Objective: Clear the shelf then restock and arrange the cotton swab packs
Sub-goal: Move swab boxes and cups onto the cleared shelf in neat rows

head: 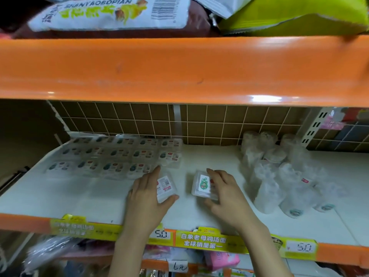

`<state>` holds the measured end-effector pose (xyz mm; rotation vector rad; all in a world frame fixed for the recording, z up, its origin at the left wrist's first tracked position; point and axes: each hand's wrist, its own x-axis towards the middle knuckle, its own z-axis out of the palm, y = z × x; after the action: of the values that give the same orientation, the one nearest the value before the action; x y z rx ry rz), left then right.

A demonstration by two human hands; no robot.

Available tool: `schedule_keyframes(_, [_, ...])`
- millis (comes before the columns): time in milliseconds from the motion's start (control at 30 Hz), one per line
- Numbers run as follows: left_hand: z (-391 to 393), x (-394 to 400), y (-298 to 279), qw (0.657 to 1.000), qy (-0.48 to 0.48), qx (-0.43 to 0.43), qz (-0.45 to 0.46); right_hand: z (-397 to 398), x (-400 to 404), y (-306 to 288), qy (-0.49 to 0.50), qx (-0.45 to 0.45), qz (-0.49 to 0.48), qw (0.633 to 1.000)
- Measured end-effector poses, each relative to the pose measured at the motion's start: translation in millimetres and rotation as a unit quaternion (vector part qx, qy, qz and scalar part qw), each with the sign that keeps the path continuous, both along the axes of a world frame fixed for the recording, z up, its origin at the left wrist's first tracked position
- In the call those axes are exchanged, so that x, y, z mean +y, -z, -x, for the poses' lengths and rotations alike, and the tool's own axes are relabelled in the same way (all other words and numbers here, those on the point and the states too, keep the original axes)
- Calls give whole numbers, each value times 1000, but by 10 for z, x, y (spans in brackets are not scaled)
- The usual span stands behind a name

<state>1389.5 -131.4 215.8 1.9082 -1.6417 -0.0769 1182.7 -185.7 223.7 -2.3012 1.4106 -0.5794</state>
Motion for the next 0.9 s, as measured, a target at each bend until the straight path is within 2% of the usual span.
schedule_keyframes(300, [-154, -28, 105, 1000, 8, -7, -1, -136, -12, 67, -5, -27, -27, 999])
schedule_keyframes(533, [-791, -20, 17, 1000, 8, -11, 21, -706, -99, 86, 1, -33, -12, 999])
schedule_keyframes(900, [-1900, 6, 15, 999, 49, -9, 22, -1524, -319, 89, 76, 123, 0, 989])
